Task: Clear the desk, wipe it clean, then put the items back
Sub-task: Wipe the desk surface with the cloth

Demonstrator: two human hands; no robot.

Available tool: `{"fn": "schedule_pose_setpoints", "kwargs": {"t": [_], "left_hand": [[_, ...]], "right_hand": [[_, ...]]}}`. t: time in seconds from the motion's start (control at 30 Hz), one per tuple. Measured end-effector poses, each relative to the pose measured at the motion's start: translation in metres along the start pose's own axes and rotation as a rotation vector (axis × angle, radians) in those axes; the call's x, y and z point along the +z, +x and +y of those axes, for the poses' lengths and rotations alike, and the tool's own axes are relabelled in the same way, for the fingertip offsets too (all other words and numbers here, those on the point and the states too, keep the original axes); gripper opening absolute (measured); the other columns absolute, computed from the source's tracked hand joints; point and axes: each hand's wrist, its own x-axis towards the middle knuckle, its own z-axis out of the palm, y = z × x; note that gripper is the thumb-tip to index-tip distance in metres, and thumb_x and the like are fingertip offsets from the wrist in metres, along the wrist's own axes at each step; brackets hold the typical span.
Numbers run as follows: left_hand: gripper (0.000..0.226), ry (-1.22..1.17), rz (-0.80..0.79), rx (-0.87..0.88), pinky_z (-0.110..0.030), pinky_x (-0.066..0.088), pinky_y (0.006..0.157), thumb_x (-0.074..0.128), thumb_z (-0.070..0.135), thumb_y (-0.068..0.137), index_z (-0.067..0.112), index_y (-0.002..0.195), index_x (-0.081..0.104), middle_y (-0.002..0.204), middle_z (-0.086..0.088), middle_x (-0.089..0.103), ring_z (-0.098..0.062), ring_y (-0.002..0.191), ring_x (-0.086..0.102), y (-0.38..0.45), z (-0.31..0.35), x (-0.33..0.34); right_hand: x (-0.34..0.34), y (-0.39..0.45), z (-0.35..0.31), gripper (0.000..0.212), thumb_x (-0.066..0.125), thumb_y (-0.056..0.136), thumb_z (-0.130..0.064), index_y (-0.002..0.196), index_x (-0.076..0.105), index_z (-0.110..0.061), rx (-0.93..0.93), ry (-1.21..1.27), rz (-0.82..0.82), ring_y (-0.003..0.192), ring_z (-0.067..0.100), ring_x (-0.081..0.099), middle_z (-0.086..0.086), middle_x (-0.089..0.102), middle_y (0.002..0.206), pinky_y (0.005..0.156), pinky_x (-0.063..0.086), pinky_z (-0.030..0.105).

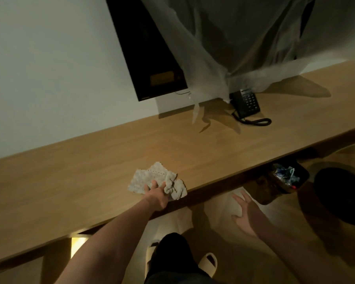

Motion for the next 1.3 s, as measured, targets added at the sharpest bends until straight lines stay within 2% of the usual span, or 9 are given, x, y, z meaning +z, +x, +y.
{"fn": "schedule_pose_setpoints", "kwargs": {"t": [0.2,0.33,0.43,0.53,0.63,0.77,0.9,1.03,1.3], "left_hand": [[0.059,0.064,0.006,0.155,-0.053,0.001,0.125,0.030,0.041,0.109,0.026,0.164,0.014,0.169,-0.010,0.011,-0.036,0.156,0.001,0.025,0.075,-0.003],[0.069,0.058,0.060,0.069,-0.054,0.001,0.126,0.028,0.055,0.105,0.029,0.165,0.005,0.170,-0.016,-0.005,-0.048,0.154,-0.009,0.070,0.108,0.011],[0.073,0.022,0.100,0.082,-0.053,-0.001,0.127,0.023,0.057,0.100,0.031,0.165,0.002,0.171,-0.015,-0.008,-0.045,0.155,-0.012,0.094,0.125,0.012],[0.067,-0.042,0.179,0.112,-0.047,0.007,0.128,0.030,0.049,0.098,0.035,0.163,0.018,0.172,-0.011,0.004,-0.037,0.158,0.003,0.106,0.150,0.006],[0.056,-0.156,0.232,0.275,-0.032,0.014,0.124,0.046,0.032,0.101,0.035,0.157,0.038,0.169,0.001,0.024,-0.028,0.154,0.022,0.108,0.198,-0.021],[0.059,-0.267,0.331,0.467,-0.029,0.019,0.121,0.042,0.030,0.092,0.025,0.150,0.051,0.157,0.003,0.045,-0.023,0.144,0.038,0.114,0.277,-0.065],[0.050,-0.360,0.458,0.552,-0.025,0.016,0.121,0.052,0.015,0.095,0.023,0.144,0.057,0.148,0.004,0.054,-0.019,0.139,0.040,0.126,0.347,-0.108],[0.048,-0.383,0.538,0.636,-0.029,0.014,0.124,0.052,0.020,0.101,0.022,0.149,0.051,0.151,0.005,0.048,-0.018,0.144,0.029,0.148,0.416,-0.161],[0.058,-0.300,0.639,0.584,-0.036,0.018,0.125,0.053,0.009,0.096,0.025,0.151,0.046,0.154,0.002,0.043,-0.025,0.147,0.024,0.223,0.525,-0.237]], "right_hand": [[-0.047,0.015,0.038,0.081,0.067,0.097,-0.027,0.163,0.021,-0.035,0.027,0.082,0.046,0.158,0.020,0.012,-0.016,-0.006,0.170,0.120,0.032,0.035],[-0.074,0.039,0.059,0.082,0.065,0.098,-0.032,0.163,0.016,-0.037,0.051,0.089,0.024,0.158,0.020,0.007,-0.015,-0.013,0.170,0.122,0.028,0.036],[-0.096,0.055,0.075,0.082,0.065,0.098,-0.030,0.163,0.016,-0.037,0.105,0.096,0.028,0.158,0.021,0.010,-0.015,-0.011,0.170,0.121,0.030,0.034],[-0.121,0.074,0.090,0.081,0.065,0.098,-0.030,0.163,0.018,-0.035,0.152,0.092,0.047,0.157,0.020,0.013,-0.015,-0.010,0.170,0.121,0.030,0.034],[-0.144,0.090,0.106,0.081,0.065,0.097,-0.034,0.163,0.019,-0.034,0.189,0.105,0.051,0.157,0.021,0.015,-0.013,-0.007,0.170,0.121,0.031,0.035],[-0.174,0.107,0.128,0.083,0.066,0.093,-0.038,0.163,0.022,-0.033,0.229,0.090,0.091,0.156,0.021,0.018,-0.012,-0.003,0.171,0.120,0.034,0.037],[-0.211,0.122,0.149,0.081,0.064,0.094,-0.035,0.163,0.022,-0.030,0.238,0.094,0.099,0.157,0.023,0.015,-0.007,0.002,0.171,0.122,0.030,0.038],[-0.246,0.145,0.176,0.082,0.066,0.093,-0.032,0.163,0.022,-0.028,0.239,0.114,0.105,0.159,0.018,0.002,-0.007,0.004,0.172,0.124,0.026,0.037],[-0.321,0.192,0.233,0.079,0.068,0.094,-0.034,0.160,0.025,-0.037,0.216,0.088,0.148,0.148,0.023,0.037,-0.006,-0.001,0.172,0.111,0.048,0.037]]}}
